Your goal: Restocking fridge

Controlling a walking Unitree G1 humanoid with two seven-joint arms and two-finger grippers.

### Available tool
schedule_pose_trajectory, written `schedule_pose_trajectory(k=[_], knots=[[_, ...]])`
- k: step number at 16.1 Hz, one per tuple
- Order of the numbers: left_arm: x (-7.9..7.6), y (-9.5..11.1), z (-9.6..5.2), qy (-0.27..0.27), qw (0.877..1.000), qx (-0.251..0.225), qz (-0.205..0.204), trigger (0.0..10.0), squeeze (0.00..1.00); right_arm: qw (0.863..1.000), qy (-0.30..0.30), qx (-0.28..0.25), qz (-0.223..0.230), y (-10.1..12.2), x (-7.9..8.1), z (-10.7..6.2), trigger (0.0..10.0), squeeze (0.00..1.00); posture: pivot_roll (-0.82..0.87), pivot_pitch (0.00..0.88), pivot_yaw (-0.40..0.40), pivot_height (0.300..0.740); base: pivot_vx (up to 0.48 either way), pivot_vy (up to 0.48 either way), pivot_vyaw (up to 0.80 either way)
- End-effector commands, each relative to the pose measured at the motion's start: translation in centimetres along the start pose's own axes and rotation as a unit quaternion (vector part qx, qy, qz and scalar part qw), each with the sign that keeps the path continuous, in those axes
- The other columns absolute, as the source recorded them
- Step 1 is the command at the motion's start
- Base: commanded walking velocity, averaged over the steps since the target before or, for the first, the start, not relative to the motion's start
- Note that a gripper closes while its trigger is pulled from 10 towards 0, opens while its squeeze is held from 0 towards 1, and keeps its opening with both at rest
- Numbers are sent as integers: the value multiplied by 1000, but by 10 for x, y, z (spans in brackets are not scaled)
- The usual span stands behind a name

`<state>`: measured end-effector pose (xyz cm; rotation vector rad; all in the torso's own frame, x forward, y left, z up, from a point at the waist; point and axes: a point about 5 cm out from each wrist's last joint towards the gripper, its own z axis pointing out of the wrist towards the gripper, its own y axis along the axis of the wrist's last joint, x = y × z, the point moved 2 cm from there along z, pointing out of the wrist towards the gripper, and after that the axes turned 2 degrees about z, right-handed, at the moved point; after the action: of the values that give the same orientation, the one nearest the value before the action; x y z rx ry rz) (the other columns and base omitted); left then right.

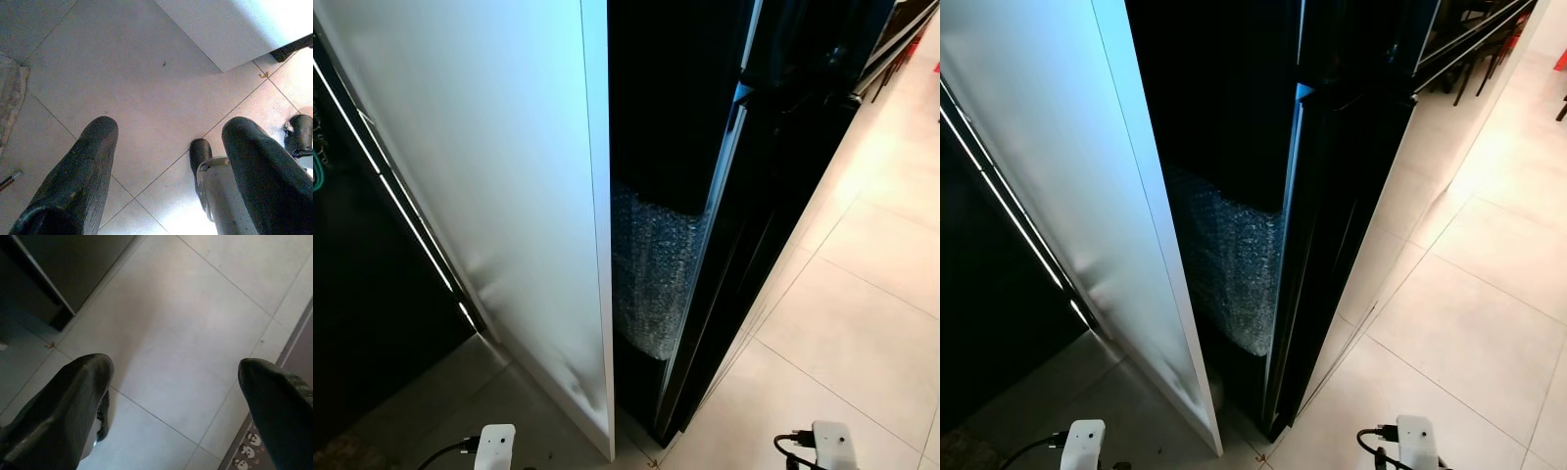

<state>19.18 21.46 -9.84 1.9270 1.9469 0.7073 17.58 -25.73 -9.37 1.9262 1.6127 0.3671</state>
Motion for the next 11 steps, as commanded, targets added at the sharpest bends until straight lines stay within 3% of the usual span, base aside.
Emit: schedule_pose_trajectory(k=[1, 4, 6, 11], knots=[[4, 1, 0, 10, 1000, 3, 0, 10000, 0, 1000, 6, 11, 8, -5, 4, -1, 10000, 0, 49, 0, 20, 740, 0, 0, 0], [6, 3, 0, 13, 1000, 0, 1, 10000, 0, 1000, 12, 14, 9, -6, 8, -1, 10000, 0, 57, 0, 24, 740, 0, 0, 0], [15, 13, 1, 22, 1000, -10, -1, 10000, 0, 999, 37, 12, 7, -1, 22, 0, 10000, 0, 81, 0, 57, 740, 0, 0, 0], [19, 16, 1, 19, 1000, -8, 10, 10000, 0, 998, 51, 17, 19, -4, 41, -1, 10000, 0, 52, 0, 90, 740, 0, 0, 0]])
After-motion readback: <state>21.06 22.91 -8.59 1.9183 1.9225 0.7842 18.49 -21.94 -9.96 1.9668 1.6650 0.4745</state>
